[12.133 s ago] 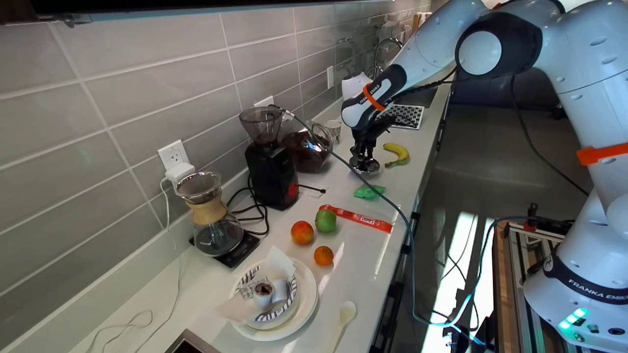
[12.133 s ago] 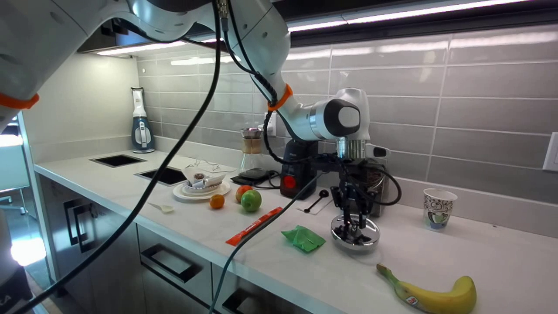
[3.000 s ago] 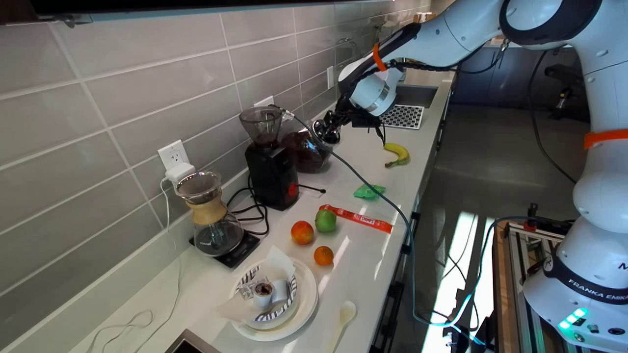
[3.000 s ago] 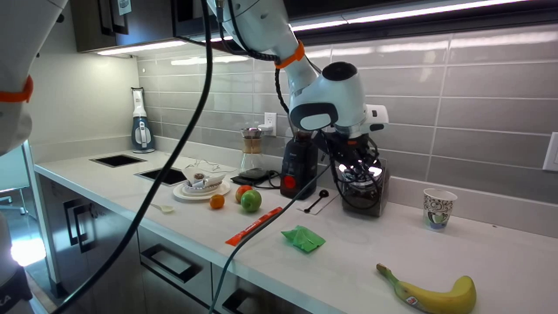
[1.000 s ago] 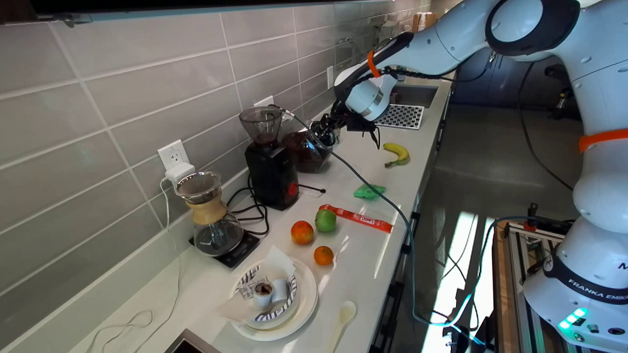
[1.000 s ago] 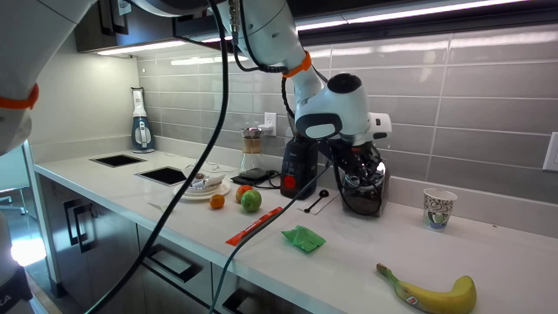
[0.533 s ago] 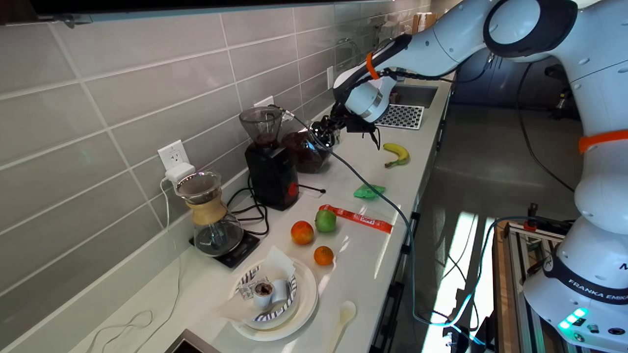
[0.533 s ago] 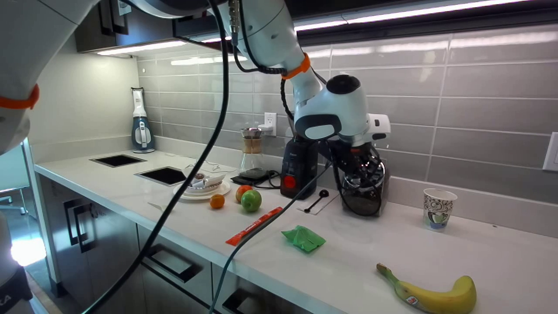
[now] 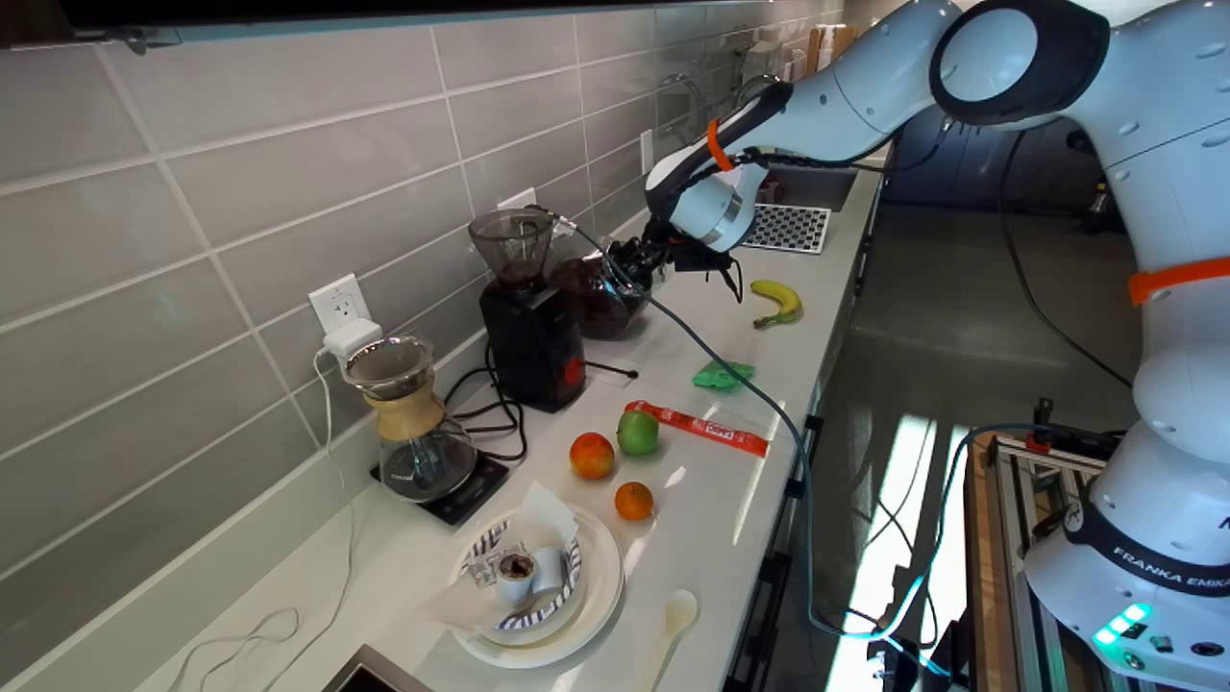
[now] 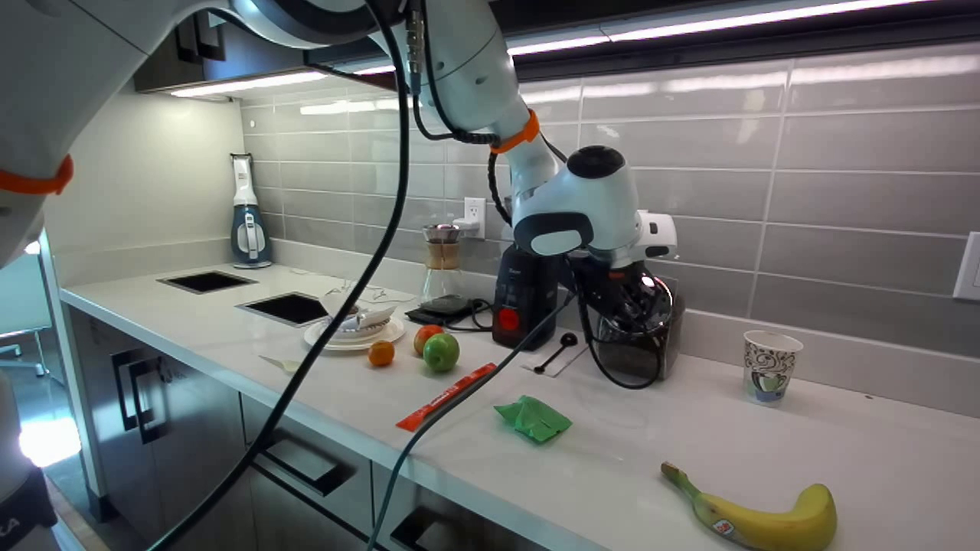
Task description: Move the silver lid to the counter, and then place it back on the clear object
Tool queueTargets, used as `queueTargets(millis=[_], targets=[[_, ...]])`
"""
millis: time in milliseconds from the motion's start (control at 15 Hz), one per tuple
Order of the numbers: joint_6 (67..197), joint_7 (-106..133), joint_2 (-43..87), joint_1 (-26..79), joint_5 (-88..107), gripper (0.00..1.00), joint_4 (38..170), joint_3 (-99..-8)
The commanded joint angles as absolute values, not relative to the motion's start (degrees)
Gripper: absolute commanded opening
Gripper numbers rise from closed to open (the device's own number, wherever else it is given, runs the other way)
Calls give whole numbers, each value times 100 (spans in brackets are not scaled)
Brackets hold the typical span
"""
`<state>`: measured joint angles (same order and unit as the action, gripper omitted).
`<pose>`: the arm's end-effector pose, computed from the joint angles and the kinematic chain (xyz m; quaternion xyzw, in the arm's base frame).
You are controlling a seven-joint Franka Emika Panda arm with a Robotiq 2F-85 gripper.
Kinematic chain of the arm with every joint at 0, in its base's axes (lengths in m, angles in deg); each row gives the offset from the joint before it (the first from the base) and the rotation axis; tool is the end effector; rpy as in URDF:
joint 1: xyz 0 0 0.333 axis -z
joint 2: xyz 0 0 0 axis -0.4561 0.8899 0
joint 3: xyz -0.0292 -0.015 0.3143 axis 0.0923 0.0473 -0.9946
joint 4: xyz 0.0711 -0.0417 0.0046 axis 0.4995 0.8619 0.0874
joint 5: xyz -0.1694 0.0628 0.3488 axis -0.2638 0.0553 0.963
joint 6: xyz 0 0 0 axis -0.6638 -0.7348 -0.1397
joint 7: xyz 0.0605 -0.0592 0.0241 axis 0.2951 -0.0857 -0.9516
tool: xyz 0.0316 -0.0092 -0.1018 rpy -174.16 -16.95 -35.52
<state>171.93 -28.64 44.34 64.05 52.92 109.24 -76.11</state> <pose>0.6436 -0.3038 0.2781 -0.8997 0.2270 -0.3673 0.0638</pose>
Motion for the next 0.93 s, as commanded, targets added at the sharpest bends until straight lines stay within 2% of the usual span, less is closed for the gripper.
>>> queueTargets(millis=[0,467,867], targets=[[17232,-2691,4700,6142,5191,98,10711,-7357],[16974,-2785,4441,6133,5201,100,10874,-7302],[16664,-2657,4069,5843,4882,100,11166,-6783]])
